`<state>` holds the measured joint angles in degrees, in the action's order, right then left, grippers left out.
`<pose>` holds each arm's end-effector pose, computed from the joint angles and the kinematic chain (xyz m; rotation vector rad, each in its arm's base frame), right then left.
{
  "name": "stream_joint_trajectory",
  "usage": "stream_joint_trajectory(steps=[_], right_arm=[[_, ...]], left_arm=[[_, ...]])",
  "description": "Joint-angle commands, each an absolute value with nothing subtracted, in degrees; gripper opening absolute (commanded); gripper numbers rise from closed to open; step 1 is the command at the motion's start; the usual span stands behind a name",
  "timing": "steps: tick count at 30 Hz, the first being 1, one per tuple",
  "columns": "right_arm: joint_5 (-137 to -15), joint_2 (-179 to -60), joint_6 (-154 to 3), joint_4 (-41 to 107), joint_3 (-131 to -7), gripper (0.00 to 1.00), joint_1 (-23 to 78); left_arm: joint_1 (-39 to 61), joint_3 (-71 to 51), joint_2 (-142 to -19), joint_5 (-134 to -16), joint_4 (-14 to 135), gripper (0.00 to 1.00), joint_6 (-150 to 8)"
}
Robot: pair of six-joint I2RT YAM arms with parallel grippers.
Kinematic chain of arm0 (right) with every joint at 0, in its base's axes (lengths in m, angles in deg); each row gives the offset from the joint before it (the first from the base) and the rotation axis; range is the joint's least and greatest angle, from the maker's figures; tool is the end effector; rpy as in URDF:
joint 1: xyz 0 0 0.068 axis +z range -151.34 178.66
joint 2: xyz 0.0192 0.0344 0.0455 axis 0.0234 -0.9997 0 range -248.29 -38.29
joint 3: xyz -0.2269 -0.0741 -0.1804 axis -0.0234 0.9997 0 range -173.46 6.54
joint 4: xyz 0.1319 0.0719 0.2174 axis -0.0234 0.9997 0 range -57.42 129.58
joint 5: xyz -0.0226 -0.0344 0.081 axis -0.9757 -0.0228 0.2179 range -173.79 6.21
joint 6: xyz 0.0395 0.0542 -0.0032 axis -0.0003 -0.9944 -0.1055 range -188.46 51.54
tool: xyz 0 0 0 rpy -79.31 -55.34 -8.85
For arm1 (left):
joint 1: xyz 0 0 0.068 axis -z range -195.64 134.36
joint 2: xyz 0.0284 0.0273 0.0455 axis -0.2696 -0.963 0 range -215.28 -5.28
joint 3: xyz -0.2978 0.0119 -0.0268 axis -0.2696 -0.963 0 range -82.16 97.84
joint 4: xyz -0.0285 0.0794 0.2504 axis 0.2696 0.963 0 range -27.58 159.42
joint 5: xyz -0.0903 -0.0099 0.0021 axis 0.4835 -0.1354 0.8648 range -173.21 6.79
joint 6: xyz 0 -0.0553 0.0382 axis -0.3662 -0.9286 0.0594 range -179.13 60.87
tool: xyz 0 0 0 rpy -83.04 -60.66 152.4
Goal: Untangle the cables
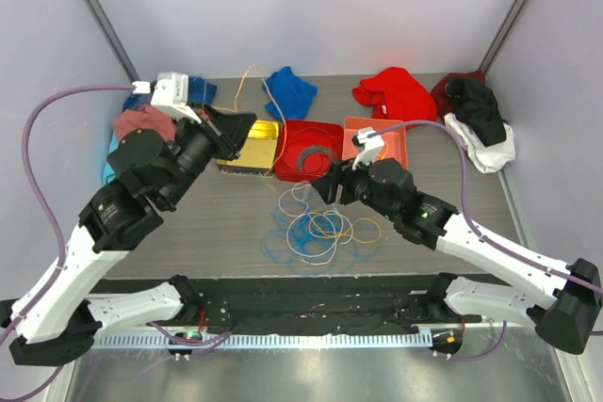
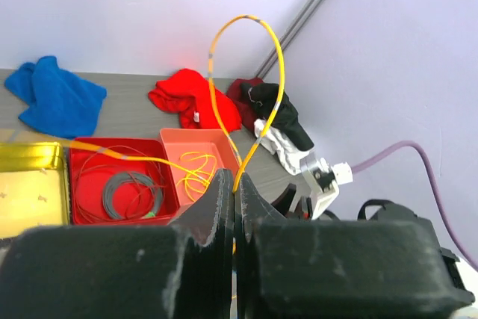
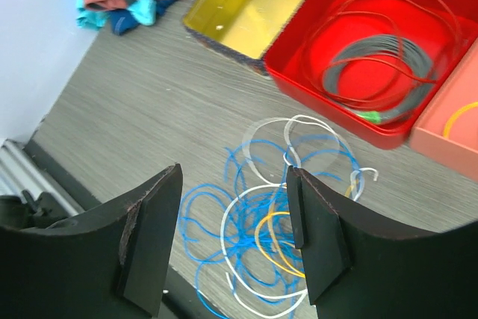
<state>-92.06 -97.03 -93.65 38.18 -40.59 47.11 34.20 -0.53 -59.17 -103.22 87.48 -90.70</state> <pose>0.1683 0.1785 0.3338 -0.2893 1.9154 0.7427 0.1198 -0.1136 0.5231 -0.0374 1.5905 -0.8599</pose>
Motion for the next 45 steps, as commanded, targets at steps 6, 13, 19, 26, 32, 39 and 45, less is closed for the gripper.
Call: stream_joint_trajectory(steps=[6, 13, 19, 26, 32, 39, 45], right_arm=[[-95.2, -96.66, -92.9, 30.46, -44.16, 0.66, 50.52], [-122.69, -87.8, -98.68, 42.13, -40.23, 0.63, 50.52], [-140.38, -74.62, -106.08, 51.1, -35.64, 0.63, 50.52], [-140.13, -64.84, -107.92, 54.11, -36.25, 0.62, 50.43], [-138.37, -62.2, -106.0, 56.04, -37.66, 0.58, 50.52], [-138.81, -60.0, -103.8, 56.4, -37.31, 0.56, 50.52], [-139.6, -58.95, -102.83, 56.48, -36.44, 0.56, 50.52]], left_arm=[[34.19, 6.08, -65.65, -102.45, 89.06, 0.0, -84.62], [34.28, 10.12, -74.86, -101.14, 86.07, 0.0, -83.39], [34.19, 12.59, -85.85, -95.69, 80.45, 0.0, -84.88], [34.19, 13.82, -98.06, -87.79, 70.52, 0.0, -87.25], [33.32, 18.21, -108.36, -80.08, 64.11, 0.0, -91.38], [30.94, 18.83, -116.18, -74.94, 53.64, 0.0, -99.65], [30.94, 23.13, -123.3, -73.54, 55.13, 0.0, -100.0]])
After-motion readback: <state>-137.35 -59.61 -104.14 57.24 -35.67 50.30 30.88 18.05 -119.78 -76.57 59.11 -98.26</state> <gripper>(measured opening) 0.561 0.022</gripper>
